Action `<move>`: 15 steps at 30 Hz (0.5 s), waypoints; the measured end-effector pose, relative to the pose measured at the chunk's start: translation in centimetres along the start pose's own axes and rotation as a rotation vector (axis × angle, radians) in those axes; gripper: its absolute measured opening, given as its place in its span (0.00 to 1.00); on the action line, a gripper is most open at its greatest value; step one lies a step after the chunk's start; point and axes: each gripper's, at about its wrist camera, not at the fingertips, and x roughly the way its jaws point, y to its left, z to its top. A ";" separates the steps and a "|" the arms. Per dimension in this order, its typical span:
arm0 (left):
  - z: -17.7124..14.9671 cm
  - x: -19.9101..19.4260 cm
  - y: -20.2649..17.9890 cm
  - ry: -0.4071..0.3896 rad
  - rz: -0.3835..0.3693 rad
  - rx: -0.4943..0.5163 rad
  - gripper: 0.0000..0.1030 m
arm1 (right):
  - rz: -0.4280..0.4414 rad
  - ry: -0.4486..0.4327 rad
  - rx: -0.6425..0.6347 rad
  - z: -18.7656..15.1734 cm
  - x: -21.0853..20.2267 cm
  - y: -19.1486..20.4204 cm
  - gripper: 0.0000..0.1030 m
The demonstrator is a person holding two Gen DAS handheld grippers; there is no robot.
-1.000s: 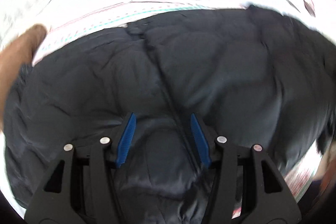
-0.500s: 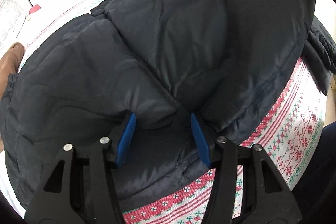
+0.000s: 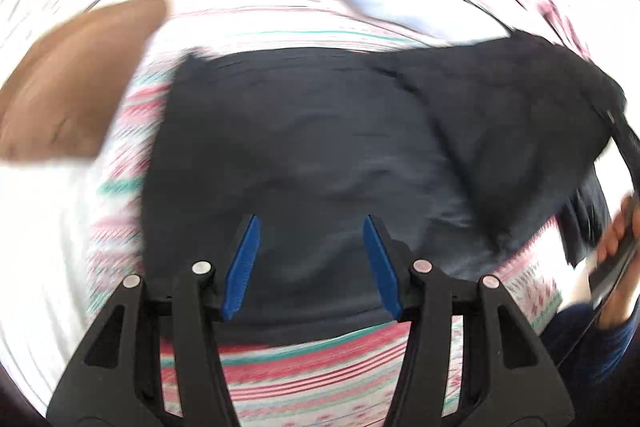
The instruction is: Fold large clothes
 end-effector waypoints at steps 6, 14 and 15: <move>-3.3 2.7 6.9 0.090 -0.018 -0.150 0.37 | 0.046 -0.122 -0.273 -0.2 -2.4 9.0 0.11; -2.2 4.0 7.5 0.075 -0.109 -0.213 0.11 | 0.339 -0.132 -0.773 -8.5 -5.1 27.8 0.11; -2.1 4.1 7.9 0.078 -0.117 -0.226 0.11 | 0.364 -0.115 -0.850 -10.5 -4.7 29.7 0.11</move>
